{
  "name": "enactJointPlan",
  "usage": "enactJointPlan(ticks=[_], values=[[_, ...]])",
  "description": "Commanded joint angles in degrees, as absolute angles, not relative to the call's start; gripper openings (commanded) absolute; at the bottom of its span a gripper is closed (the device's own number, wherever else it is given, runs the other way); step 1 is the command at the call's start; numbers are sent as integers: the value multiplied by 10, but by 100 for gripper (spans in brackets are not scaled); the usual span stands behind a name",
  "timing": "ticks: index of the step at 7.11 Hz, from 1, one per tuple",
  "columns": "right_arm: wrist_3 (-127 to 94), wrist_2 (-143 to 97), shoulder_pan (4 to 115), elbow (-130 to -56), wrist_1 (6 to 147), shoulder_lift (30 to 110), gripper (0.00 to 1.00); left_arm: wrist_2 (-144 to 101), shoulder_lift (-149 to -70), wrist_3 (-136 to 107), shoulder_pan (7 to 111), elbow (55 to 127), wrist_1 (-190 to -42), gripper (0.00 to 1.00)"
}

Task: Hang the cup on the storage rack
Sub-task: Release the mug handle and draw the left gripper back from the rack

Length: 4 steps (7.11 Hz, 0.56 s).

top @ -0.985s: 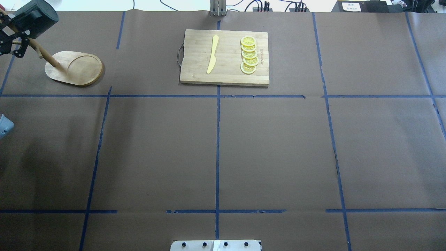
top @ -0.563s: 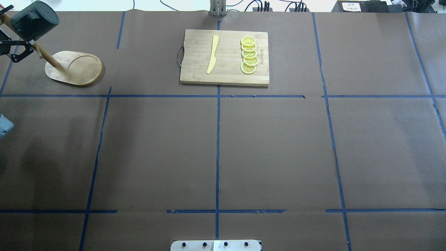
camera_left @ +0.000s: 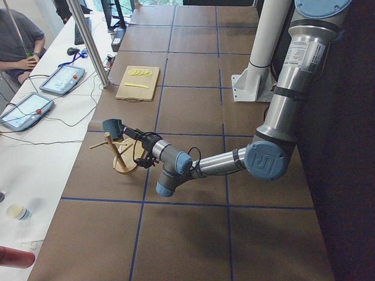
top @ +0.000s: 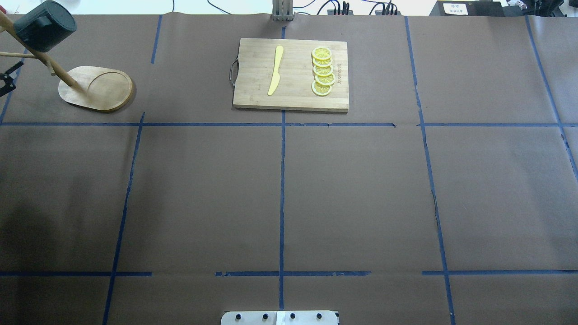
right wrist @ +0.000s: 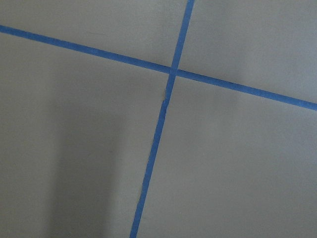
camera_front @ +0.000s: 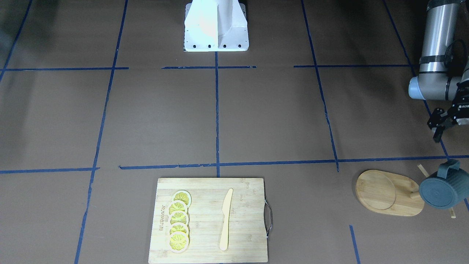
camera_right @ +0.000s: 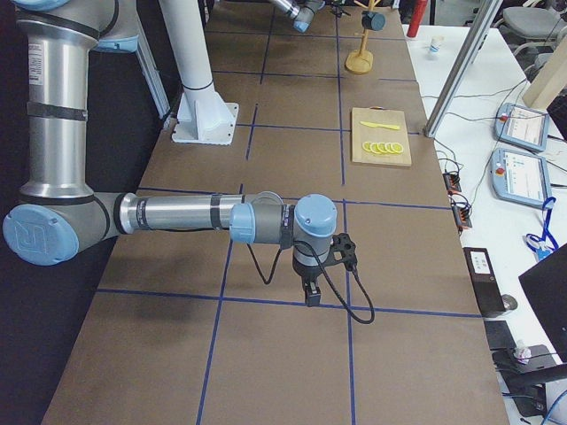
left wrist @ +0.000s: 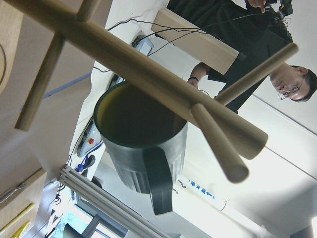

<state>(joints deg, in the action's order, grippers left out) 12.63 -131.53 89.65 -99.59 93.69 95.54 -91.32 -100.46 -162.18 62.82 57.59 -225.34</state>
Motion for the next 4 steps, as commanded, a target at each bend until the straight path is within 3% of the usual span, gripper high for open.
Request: enactJointPlan(ticks=[1,2,4], values=[[126,-1316,896,-996,937,956,100,-914,-913,-1611,629,688,-2266,100],[126,-1316,896,-996,937,955,100,-916,-882,-1561,629,730,-2266,100],[126,-1316,896,-994,937,955,100,-1011,-882,-1355,631,736,-2259,100]])
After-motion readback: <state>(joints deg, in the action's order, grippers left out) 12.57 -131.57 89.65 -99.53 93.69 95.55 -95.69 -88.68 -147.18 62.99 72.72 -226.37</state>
